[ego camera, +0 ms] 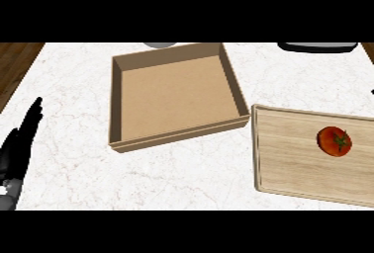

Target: Pick the tomato from the tray and place it in the cardboard box

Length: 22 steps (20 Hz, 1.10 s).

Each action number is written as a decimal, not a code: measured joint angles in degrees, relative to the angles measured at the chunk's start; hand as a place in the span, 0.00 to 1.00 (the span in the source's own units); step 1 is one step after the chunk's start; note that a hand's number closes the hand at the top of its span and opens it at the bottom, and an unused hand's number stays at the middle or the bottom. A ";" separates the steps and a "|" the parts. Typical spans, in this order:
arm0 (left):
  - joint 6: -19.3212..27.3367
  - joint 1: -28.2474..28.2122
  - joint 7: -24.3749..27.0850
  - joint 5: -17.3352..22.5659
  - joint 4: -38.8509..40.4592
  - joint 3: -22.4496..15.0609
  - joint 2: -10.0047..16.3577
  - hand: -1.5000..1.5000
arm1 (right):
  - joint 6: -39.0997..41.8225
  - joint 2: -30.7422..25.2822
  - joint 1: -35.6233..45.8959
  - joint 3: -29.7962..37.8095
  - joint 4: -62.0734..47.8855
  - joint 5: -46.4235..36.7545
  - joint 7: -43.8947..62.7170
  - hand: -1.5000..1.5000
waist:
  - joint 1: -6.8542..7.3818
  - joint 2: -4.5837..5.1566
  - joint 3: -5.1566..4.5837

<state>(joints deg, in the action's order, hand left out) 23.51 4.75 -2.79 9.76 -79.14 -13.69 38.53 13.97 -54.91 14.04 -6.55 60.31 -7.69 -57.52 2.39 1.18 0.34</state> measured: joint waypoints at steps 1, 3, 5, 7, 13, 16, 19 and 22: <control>-0.34 -0.21 0.33 -0.03 0.17 -0.16 -0.20 0.50 | -0.61 -0.45 1.05 -1.06 -0.97 -2.09 -0.24 0.00 | 0.27 -0.04 -0.04; -0.90 0.40 0.87 -0.07 1.39 0.13 -0.58 0.50 | -1.70 -1.14 2.81 -3.24 -2.42 -5.95 -0.86 0.00 | 0.12 -0.17 -0.11; -1.26 1.41 0.95 -0.33 2.63 0.45 -0.82 0.50 | -2.66 -1.53 5.10 -5.50 -3.84 -10.07 -0.86 0.00 | -0.03 -0.28 -0.16; -1.22 1.90 1.07 -0.77 3.39 0.58 -1.41 0.50 | -3.81 -0.94 7.11 -7.90 -5.62 -14.27 -0.90 0.00 | -0.12 -0.39 -0.21; -2.35 3.17 1.14 -1.92 5.42 1.67 -2.37 0.50 | -4.60 2.32 14.72 -13.03 -12.40 -23.28 -0.42 0.00 | -0.60 -0.65 -0.26; -2.89 1.99 1.08 -2.54 4.83 3.00 -2.31 0.50 | -5.68 4.49 16.05 -13.72 -14.60 -26.88 -0.11 0.00 | -1.05 -0.86 -0.29; -3.12 2.14 -0.21 -3.78 4.26 3.67 -3.31 0.50 | -6.33 6.20 17.71 -13.52 -17.11 -29.79 -0.31 0.00 | -1.40 -0.96 -0.30; -3.73 1.45 -0.69 -4.68 3.44 4.73 -3.83 0.50 | -6.72 8.21 19.44 -13.18 -19.13 -32.25 -0.31 0.00 | -1.53 -1.01 -0.30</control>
<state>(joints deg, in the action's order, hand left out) 19.78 6.19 -3.49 5.08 -75.69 -8.97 34.70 7.25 -46.71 33.48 -19.73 41.17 -39.94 -57.83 0.87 0.17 0.04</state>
